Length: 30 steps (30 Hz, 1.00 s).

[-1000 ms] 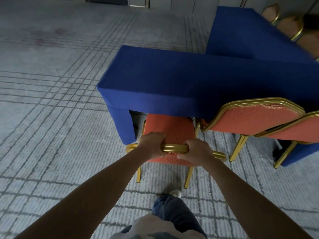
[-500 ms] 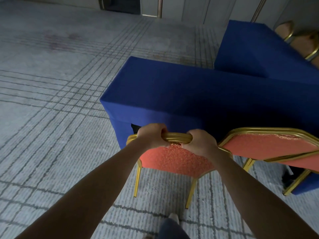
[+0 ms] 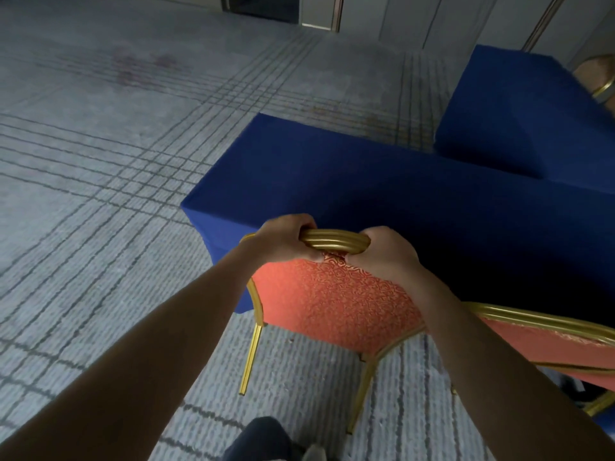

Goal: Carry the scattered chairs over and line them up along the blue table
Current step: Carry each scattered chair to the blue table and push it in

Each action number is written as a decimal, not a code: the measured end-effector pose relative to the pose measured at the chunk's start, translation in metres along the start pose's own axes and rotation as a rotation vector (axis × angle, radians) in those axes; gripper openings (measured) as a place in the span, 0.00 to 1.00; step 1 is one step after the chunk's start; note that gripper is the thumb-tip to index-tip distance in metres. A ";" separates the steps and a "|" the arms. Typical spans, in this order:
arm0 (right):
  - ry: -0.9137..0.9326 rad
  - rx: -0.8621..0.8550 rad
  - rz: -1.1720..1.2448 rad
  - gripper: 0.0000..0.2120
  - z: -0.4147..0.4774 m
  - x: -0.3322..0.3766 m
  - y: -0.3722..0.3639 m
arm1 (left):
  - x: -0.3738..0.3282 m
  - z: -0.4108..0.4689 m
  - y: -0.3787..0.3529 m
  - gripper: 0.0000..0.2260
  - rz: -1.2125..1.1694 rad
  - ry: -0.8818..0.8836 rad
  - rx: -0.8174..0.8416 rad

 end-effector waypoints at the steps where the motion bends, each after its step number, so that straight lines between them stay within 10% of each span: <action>1: 0.001 0.006 0.003 0.04 0.006 0.001 0.005 | 0.000 0.006 0.003 0.17 0.002 0.001 -0.017; 30: -0.030 -0.091 0.013 0.05 0.033 0.014 0.019 | 0.021 0.048 0.019 0.21 -0.063 -0.169 -0.109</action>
Point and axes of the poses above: each hand's wrist, its own z-axis towards the middle knuckle, its own y-axis out of the back of the hand, x = y × z, the point moved 1 cm from there along z, towards the middle knuckle, and after that the axes turned 7 degrees about -y, right-handed, at the moved point
